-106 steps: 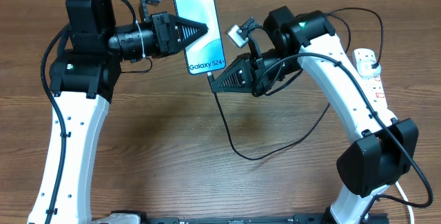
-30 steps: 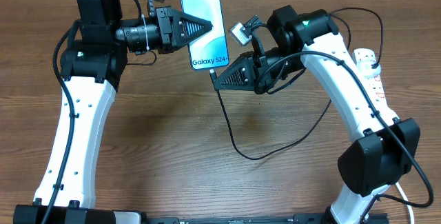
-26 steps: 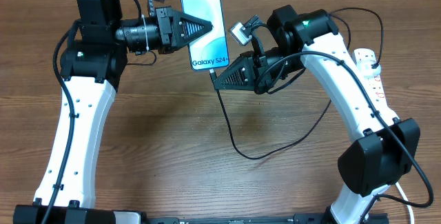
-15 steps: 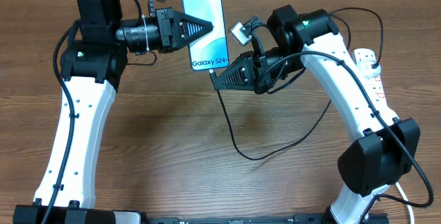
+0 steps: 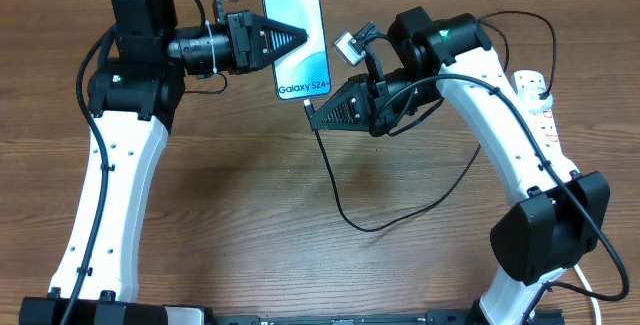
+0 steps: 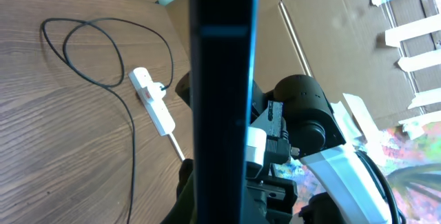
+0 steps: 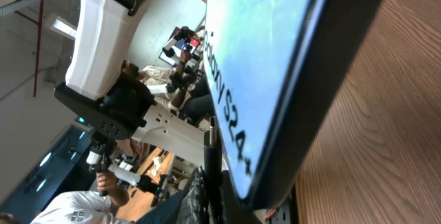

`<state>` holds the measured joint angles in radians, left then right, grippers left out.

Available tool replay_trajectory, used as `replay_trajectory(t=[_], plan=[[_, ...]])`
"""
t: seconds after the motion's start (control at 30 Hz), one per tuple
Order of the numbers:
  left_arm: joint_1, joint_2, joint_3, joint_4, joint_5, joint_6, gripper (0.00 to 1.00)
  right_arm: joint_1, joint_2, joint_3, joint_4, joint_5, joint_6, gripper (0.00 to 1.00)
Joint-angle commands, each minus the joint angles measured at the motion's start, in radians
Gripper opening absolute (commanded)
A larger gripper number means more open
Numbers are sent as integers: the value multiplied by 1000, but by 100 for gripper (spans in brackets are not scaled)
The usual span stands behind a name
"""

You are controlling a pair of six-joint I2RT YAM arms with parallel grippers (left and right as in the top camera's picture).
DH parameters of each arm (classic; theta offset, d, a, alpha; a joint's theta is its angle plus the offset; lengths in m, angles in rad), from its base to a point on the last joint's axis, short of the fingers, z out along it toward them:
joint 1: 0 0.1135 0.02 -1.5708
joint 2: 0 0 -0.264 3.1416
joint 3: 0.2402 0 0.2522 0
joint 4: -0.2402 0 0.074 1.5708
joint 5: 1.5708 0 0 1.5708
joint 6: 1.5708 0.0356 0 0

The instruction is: Plug charger to phone and switch on socket

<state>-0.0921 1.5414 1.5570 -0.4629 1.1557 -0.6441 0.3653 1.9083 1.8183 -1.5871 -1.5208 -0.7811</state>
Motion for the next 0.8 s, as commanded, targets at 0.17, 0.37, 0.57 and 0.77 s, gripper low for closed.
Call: replay_trajectory(t=[0.17,0.37,0.57,0.77], plan=[[-7,-12,14,11,27,-21,4,-8,-25,29,8,-49,-4,4],[-7,-12,14,11,43,-75,4,-8,-25,29,17,-49,-4,4],[-7,-12,14,3,48,-101,4,-8,-25,29,27,-49,-3,4],[-6,-12,14,-11,40,-65,4,-8,-25,29,26,-49,0,4]])
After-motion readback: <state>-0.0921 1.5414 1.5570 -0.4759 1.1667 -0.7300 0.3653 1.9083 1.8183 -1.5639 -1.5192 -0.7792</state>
